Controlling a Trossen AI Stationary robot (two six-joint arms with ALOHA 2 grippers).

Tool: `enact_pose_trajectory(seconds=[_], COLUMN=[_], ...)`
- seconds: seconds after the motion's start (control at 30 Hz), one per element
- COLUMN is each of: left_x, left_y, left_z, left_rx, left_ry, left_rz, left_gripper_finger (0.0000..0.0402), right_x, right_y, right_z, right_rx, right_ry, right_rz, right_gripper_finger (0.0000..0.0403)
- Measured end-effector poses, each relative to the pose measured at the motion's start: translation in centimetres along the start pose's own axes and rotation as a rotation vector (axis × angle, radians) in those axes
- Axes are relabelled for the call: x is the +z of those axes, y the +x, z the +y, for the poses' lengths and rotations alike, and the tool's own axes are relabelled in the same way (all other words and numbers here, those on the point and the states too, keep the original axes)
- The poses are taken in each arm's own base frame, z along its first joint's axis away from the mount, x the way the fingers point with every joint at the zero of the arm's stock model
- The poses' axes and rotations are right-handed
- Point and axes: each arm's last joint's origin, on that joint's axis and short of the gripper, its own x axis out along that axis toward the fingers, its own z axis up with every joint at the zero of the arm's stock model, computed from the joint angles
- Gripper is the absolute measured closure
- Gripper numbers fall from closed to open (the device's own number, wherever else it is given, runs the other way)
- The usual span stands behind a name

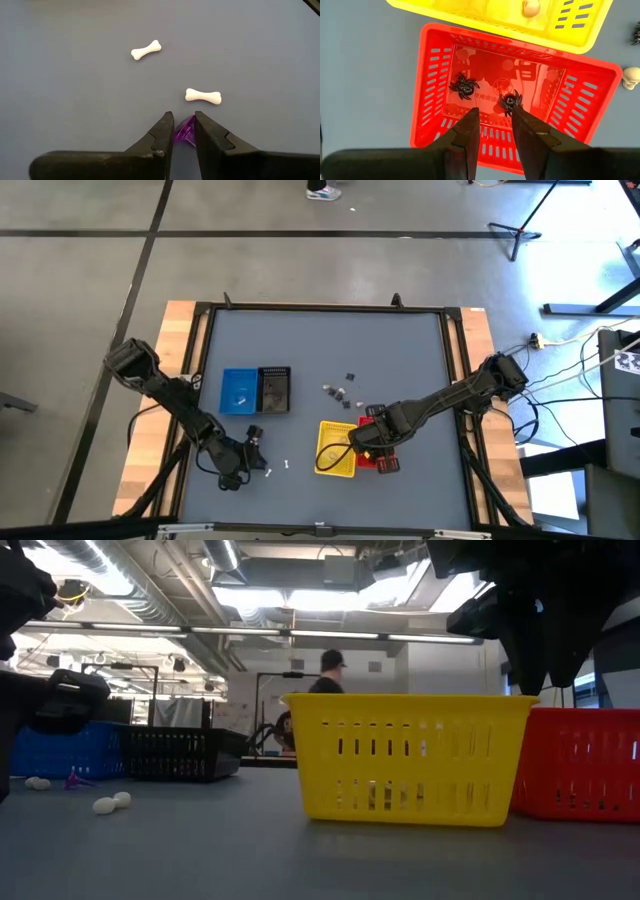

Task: Sort Halloween decoration
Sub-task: Put the witch hat toy into the black bin

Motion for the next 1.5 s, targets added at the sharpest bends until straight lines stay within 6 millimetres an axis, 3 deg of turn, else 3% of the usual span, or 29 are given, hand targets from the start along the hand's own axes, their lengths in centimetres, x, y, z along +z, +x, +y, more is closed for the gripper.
enact_pose_trajectory(seconds=[0.73,1.03,1.5], left_x=[2.1,3.5,4.3], left_y=[-2.1,-2.7,-2.5], left_z=[0.4,2.5,7.1], left_rx=[0.036,0.151,0.513], left_ry=[-0.054,-0.119,-0.240], left_rz=[-0.146,-0.219,-0.277], left_gripper_finger=[0.0353,0.0352,0.0352], right_x=[0.0,0.0,0.0], right_y=[0.0,0.0,0.0], right_z=[0.0,0.0,0.0], right_rx=[0.000,0.000,0.000], right_ry=[0.000,-0.002,-0.004], right_rz=[0.000,0.000,0.000], right_gripper_finger=[0.0290,0.0290,0.0290])
